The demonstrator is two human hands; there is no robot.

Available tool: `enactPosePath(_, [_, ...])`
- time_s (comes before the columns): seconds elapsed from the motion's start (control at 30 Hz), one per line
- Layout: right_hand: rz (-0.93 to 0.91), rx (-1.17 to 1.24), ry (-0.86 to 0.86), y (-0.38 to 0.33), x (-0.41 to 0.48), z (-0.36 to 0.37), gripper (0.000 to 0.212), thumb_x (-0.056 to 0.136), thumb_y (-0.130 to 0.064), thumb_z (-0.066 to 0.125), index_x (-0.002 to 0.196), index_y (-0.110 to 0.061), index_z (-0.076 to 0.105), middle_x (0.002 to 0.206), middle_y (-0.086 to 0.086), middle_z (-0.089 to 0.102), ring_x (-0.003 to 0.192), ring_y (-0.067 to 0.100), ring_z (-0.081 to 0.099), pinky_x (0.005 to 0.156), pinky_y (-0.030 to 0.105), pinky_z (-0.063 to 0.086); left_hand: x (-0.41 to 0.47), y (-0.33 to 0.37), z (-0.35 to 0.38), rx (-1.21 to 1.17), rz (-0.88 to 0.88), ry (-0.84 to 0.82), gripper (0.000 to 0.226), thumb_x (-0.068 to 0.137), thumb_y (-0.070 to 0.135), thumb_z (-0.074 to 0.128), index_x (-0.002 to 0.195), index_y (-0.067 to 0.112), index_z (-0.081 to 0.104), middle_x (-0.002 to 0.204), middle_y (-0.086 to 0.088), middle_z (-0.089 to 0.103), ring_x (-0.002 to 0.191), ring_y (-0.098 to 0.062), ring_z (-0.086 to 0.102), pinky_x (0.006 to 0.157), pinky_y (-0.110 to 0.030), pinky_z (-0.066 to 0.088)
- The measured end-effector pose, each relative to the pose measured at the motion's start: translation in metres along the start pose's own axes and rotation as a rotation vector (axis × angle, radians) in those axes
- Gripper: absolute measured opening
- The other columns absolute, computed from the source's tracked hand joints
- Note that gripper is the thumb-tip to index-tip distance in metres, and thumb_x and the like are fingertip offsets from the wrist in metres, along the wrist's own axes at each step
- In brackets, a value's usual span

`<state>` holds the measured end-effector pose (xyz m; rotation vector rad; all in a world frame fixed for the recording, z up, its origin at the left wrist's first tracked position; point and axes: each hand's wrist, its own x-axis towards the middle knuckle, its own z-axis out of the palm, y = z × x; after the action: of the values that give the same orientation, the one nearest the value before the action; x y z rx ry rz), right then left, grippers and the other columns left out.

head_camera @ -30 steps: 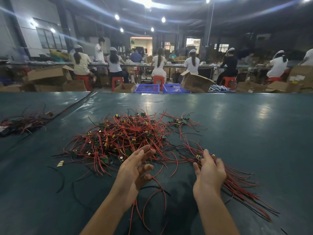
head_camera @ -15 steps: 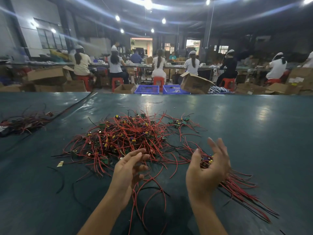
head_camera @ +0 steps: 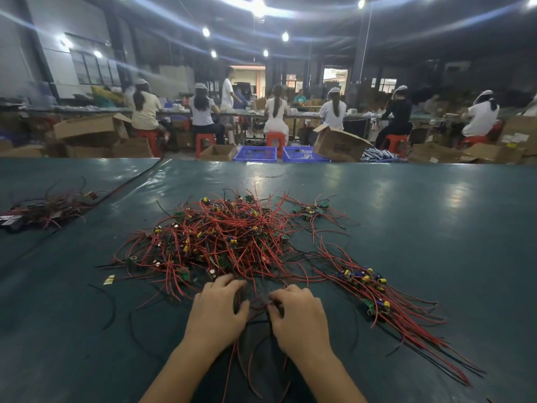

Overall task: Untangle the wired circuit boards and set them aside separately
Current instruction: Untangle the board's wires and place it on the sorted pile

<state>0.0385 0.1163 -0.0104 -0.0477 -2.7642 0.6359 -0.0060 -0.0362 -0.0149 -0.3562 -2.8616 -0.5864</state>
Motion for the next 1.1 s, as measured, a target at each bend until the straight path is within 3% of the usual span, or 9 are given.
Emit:
enactPosePath(0.17, [0.048, 0.084, 0.038, 0.009, 0.005, 0.001, 0.027, 0.101, -0.029, 0.048, 0.12, -0.028, 0.066, 0.111, -0.008, 0.06, 0.1, 0.014, 0.057, 0.087, 0.027, 0.044, 0.004, -0.008, 0.003, 0.013, -0.028, 0.023, 0.048, 0.096, 0.041, 0.047, 0.143, 0.037, 0.038, 0.161, -0.002, 0.007, 0.146, -0.024, 0.014, 0.114, -0.046, 0.023])
enactPosePath(0.33, [0.053, 0.184, 0.068, 0.008, 0.003, 0.0, 0.024, 0.098, -0.031, 0.052, 0.112, -0.024, 0.069, 0.1, -0.008, 0.062, 0.092, 0.013, 0.058, 0.084, 0.03, 0.048, 0.012, -0.02, 0.004, 0.066, -0.055, 0.022, 0.054, 0.098, 0.043, 0.04, 0.149, 0.04, 0.023, 0.161, -0.009, -0.01, 0.149, -0.023, 0.0, 0.117, -0.044, 0.013])
enactPosePath(0.47, [0.057, 0.22, 0.078, 0.007, 0.001, 0.0, 0.023, 0.097, -0.031, 0.053, 0.111, -0.024, 0.07, 0.099, -0.009, 0.063, 0.091, 0.011, 0.058, 0.086, 0.03, 0.049, 0.015, -0.027, 0.004, 0.15, -0.114, -0.033, 0.054, 0.099, 0.049, 0.03, 0.15, 0.035, 0.024, 0.161, -0.005, 0.011, 0.144, -0.022, 0.024, 0.115, -0.039, 0.015])
enactPosePath(0.57, [0.065, 0.25, 0.087, 0.006, 0.001, -0.001, 0.022, 0.097, -0.031, 0.054, 0.109, -0.024, 0.071, 0.097, -0.01, 0.063, 0.087, 0.01, 0.061, 0.086, 0.031, 0.05, 0.016, -0.029, 0.004, 0.091, -0.086, 0.069, 0.046, 0.099, 0.041, 0.041, 0.143, 0.027, 0.041, 0.146, 0.003, 0.038, 0.132, -0.016, 0.039, 0.109, -0.038, 0.023])
enactPosePath(0.7, [0.068, 0.268, 0.11, 0.006, 0.0, -0.001, 0.02, 0.097, -0.029, 0.055, 0.107, -0.023, 0.072, 0.096, -0.01, 0.064, 0.083, 0.009, 0.061, 0.084, 0.031, 0.052, 0.016, -0.028, 0.001, -0.129, -0.048, 0.199, 0.034, 0.091, 0.03, 0.062, 0.118, 0.01, 0.065, 0.118, -0.001, 0.06, 0.104, -0.018, 0.059, 0.095, -0.037, 0.045])
enactPosePath(0.9, [0.074, 0.28, 0.109, 0.007, 0.0, 0.001, 0.02, 0.096, -0.029, 0.057, 0.107, -0.023, 0.072, 0.094, -0.011, 0.064, 0.083, 0.008, 0.061, 0.085, 0.031, 0.052, 0.015, -0.026, -0.003, -0.067, -0.063, 0.213, 0.035, 0.092, 0.037, 0.06, 0.119, 0.016, 0.066, 0.112, -0.001, 0.063, 0.106, -0.02, 0.057, 0.093, -0.034, 0.045])
enactPosePath(1.03, [0.061, 0.31, 0.136, 0.007, 0.0, 0.001, 0.019, 0.096, -0.03, 0.057, 0.105, -0.024, 0.073, 0.091, -0.013, 0.063, 0.079, 0.005, 0.06, 0.075, 0.023, 0.051, 0.005, -0.013, -0.014, -0.343, 0.035, 0.371, 0.028, 0.086, 0.027, 0.071, 0.109, 0.011, 0.072, 0.096, 0.003, 0.067, 0.088, -0.005, 0.061, 0.079, -0.015, 0.047])
enactPosePath(1.1, [0.043, 0.349, 0.17, 0.005, 0.0, 0.001, 0.018, 0.095, -0.033, 0.059, 0.098, -0.025, 0.074, 0.086, -0.015, 0.064, 0.076, 0.003, 0.059, 0.07, 0.018, 0.048, -0.002, 0.002, -0.021, -0.469, 0.129, 0.45, 0.023, 0.081, 0.02, 0.076, 0.102, 0.013, 0.072, 0.09, 0.008, 0.066, 0.083, 0.0, 0.062, 0.075, -0.013, 0.049])
